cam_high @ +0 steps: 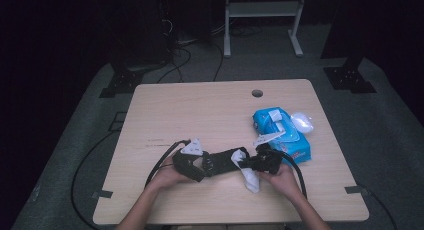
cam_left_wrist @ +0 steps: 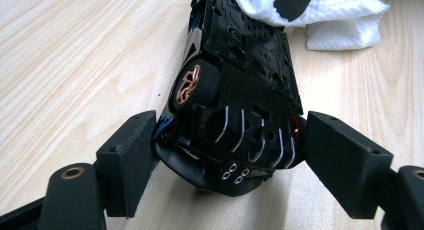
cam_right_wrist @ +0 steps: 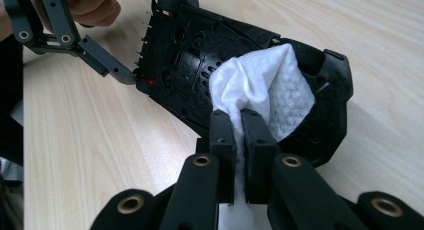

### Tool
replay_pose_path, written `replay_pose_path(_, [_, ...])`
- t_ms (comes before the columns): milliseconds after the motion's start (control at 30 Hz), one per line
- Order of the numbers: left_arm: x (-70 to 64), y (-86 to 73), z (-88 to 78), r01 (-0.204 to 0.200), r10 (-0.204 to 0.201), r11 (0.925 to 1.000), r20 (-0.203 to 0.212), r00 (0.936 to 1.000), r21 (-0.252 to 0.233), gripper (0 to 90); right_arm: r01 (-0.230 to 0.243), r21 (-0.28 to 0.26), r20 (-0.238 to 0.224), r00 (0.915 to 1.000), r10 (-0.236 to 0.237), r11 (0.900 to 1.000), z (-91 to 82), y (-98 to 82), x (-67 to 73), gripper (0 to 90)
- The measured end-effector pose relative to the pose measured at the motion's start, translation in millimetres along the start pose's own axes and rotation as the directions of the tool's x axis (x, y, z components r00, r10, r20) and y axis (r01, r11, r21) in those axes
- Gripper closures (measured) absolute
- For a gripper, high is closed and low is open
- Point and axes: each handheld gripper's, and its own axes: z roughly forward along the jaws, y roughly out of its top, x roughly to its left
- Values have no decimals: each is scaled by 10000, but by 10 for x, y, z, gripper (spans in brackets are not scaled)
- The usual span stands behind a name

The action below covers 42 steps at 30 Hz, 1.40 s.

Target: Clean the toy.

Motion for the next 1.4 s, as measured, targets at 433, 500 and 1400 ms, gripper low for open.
replay_pose_path(433, [-4, -11, -9, 286, -286, 9996, 203, 9994, -14, 227, 193, -102, 64, 9998, -192, 9998, -5, -46, 56, 854])
replay_pose_path(500, [2, -15, -12, 405, -404, 9992, 253, 9989, -39, 228, 225, -167, 78, 9997, -224, 9996, -4, -58, 66, 855])
replay_pose_path(1400, [-18, 8, 33, 659, -648, 9959, 205, 9977, -627, 525, 704, 584, 562, 9957, -737, 9958, 69, -184, 142, 852])
